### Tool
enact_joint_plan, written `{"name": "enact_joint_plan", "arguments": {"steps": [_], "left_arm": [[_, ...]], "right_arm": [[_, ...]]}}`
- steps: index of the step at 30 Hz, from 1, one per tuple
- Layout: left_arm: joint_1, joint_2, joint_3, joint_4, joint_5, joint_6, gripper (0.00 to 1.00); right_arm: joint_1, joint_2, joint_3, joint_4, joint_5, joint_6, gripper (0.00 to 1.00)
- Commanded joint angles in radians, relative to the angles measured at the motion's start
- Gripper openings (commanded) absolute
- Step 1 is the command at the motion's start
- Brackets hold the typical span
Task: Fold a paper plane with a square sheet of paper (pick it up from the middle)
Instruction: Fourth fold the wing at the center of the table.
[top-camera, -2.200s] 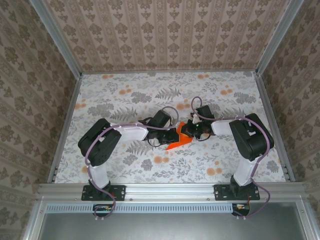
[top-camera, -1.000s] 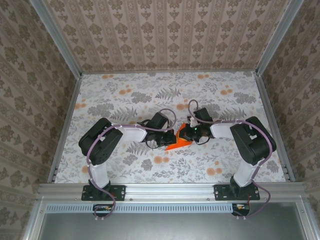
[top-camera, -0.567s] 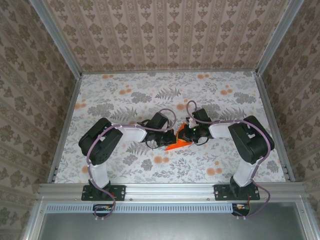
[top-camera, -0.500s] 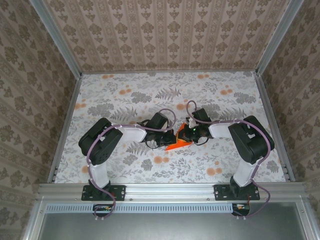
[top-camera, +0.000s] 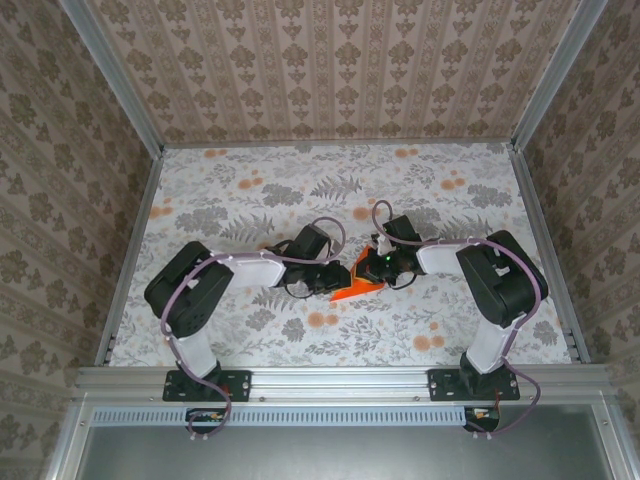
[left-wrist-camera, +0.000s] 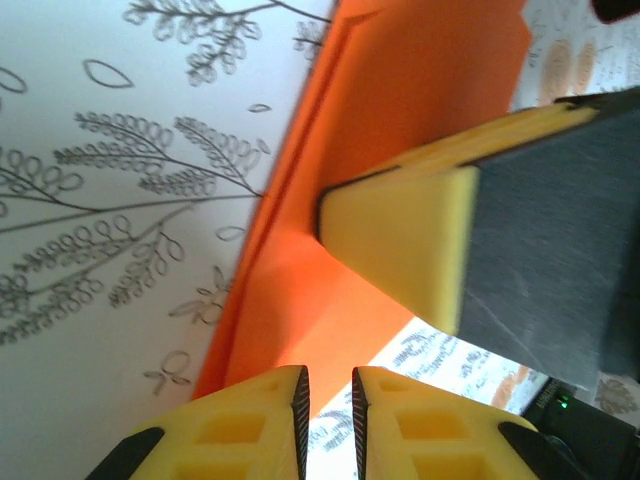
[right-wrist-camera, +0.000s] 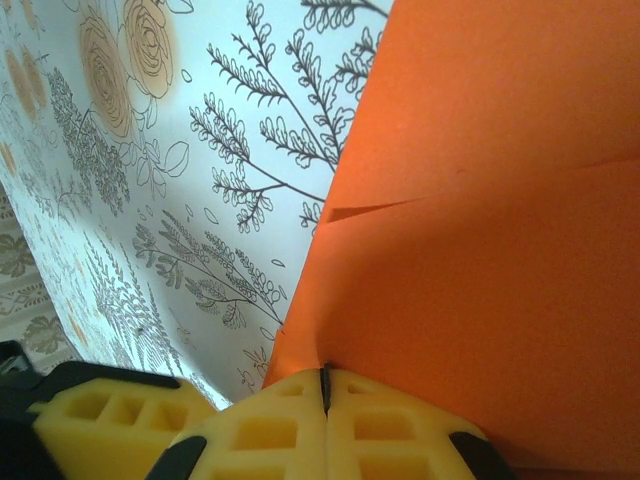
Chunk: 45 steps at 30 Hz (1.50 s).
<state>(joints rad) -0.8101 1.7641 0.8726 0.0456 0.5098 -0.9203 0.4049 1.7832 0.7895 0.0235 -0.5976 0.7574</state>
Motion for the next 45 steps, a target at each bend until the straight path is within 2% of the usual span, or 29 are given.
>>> {"name": "enact_joint_plan", "arguments": {"steps": [1,12,27,41,45], "left_arm": [[-0.001,-0.027,0.013,-0.045,0.026,-0.002,0.21],[-0.011,0.028,0.004,-0.046,0.022,-0.041,0.20],[0.007,0.017,-0.075,-0.023,-0.013,-0.072,0.19],[0.018,-0.055,-0.222,0.002,-0.014,-0.111,0.18],[0.021,-0.106,-0.248,-0.021,-0.007,-0.089,0.15]], "right_arm": [[-0.010,0.065,-0.027,-0.150,0.163,-0.019,0.03],[-0.011,0.081,-0.024,-0.161,0.167,-0.019,0.03],[-0.010,0.090,-0.019,-0.181,0.177,-0.020,0.03],[-0.010,0.095,-0.015,-0.205,0.188,-0.029,0.03],[-0.011,0.093,-0.013,-0.211,0.191,-0.030,0.03]]}}
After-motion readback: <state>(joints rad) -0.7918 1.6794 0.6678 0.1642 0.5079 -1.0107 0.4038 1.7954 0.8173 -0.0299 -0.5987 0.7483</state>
